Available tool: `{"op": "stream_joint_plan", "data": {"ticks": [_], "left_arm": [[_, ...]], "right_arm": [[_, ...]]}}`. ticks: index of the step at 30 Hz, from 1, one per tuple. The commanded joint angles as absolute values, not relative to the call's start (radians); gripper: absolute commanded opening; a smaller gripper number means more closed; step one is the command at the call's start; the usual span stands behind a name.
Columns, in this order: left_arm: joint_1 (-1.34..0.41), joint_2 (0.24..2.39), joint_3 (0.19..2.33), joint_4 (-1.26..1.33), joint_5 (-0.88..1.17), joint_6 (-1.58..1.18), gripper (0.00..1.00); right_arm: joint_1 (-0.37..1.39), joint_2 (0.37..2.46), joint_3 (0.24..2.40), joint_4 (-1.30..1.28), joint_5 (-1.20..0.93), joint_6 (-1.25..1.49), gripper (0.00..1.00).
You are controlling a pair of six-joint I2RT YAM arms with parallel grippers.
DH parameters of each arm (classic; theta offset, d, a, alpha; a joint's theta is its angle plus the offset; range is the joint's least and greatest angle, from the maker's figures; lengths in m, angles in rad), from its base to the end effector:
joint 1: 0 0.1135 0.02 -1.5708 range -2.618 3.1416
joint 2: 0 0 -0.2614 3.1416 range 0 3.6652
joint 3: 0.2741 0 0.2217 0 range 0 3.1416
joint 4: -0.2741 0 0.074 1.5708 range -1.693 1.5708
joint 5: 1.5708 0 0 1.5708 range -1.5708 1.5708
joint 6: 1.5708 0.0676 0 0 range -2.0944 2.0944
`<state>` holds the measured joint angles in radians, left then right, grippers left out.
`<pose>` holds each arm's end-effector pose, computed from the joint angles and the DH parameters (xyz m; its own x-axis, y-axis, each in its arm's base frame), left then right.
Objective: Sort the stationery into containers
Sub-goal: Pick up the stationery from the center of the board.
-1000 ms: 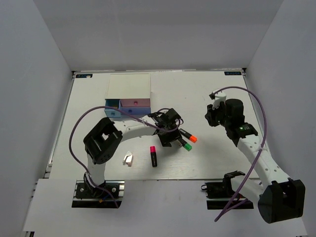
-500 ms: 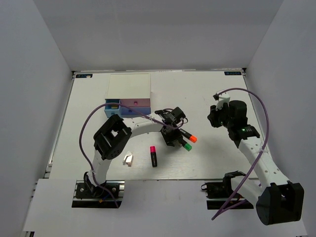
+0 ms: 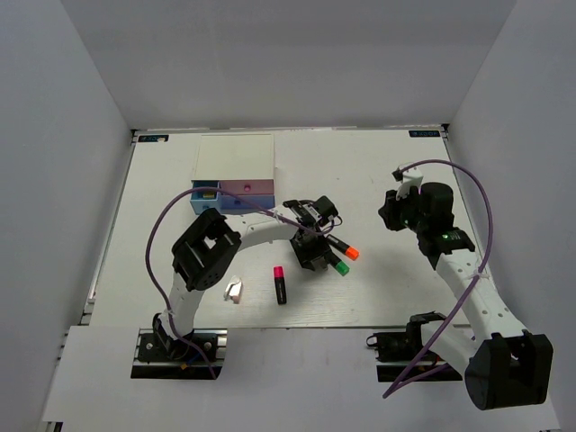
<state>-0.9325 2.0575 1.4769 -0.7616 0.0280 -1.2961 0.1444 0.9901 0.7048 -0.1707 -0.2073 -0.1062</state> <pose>0.2283 -0.3109 0.1398 -0.9338 -0.3562 -0.0352 -0.3398 0.9131 -0.2255 0.2198 0.0460 0.2679 -0.3990 -0.1628 -0.9024 -0.3680 0.9298 -0.0050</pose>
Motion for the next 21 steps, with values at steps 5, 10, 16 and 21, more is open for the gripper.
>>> {"op": "stream_joint_plan", "data": {"ticks": [5, 10, 16, 21], "left_arm": [[-0.93, 2.108, 1.479, -0.822, 0.047, -1.227, 0.48], [-0.93, 2.141, 1.489, -0.822, 0.058, -1.169, 0.32], [-0.93, 2.164, 1.525, -0.87, 0.026, -1.068, 0.17], [-0.94, 2.067, 1.543, -0.87, -0.029, -0.942, 0.06]], "right_arm": [[0.133, 0.982, 0.692, -0.13, -0.232, -0.084, 0.28], [0.127, 0.977, 0.684, -0.127, -0.241, -0.078, 0.29], [0.127, 0.963, 0.676, -0.129, -0.247, -0.08, 0.29], [0.129, 0.953, 0.661, -0.127, -0.252, -0.084, 0.29]]}}
